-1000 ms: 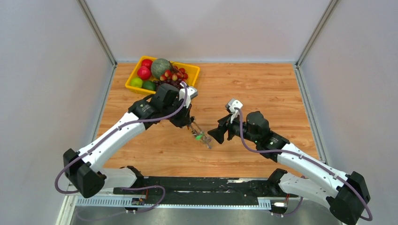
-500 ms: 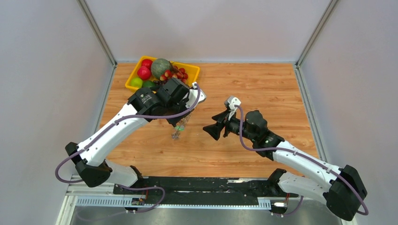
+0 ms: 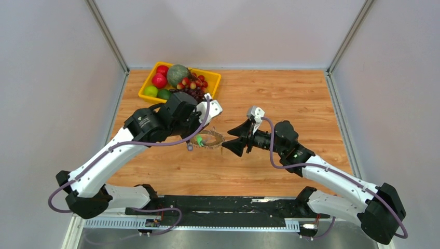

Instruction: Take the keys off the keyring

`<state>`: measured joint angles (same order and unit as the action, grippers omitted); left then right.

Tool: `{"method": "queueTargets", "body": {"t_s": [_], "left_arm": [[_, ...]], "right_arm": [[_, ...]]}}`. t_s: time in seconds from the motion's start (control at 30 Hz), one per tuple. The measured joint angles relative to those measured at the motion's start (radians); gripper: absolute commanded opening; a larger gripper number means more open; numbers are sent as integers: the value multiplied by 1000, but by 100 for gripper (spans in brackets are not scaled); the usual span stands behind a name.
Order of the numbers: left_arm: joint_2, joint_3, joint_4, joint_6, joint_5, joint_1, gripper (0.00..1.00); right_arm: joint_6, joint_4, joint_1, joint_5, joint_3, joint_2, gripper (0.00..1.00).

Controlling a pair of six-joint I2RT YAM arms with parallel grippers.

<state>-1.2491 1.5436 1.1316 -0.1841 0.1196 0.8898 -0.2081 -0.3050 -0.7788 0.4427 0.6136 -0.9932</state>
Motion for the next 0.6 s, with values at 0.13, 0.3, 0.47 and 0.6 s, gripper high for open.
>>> {"method": "queueTargets", "body": {"t_s": [0.13, 0.3, 0.47, 0.6], "left_arm": [[73, -49, -48, -6, -45, 0, 0], [119, -86, -97, -16, -89, 0, 0], [122, -94, -113, -25, -115, 0, 0], [122, -94, -116, -25, -126, 1, 0]], "right_arm": [[3, 0, 0, 43, 18, 0, 55], [16, 1, 0, 87, 61, -2, 46], [27, -6, -6, 129, 136, -40, 41], [34, -6, -23, 156, 166, -79, 37]]}}
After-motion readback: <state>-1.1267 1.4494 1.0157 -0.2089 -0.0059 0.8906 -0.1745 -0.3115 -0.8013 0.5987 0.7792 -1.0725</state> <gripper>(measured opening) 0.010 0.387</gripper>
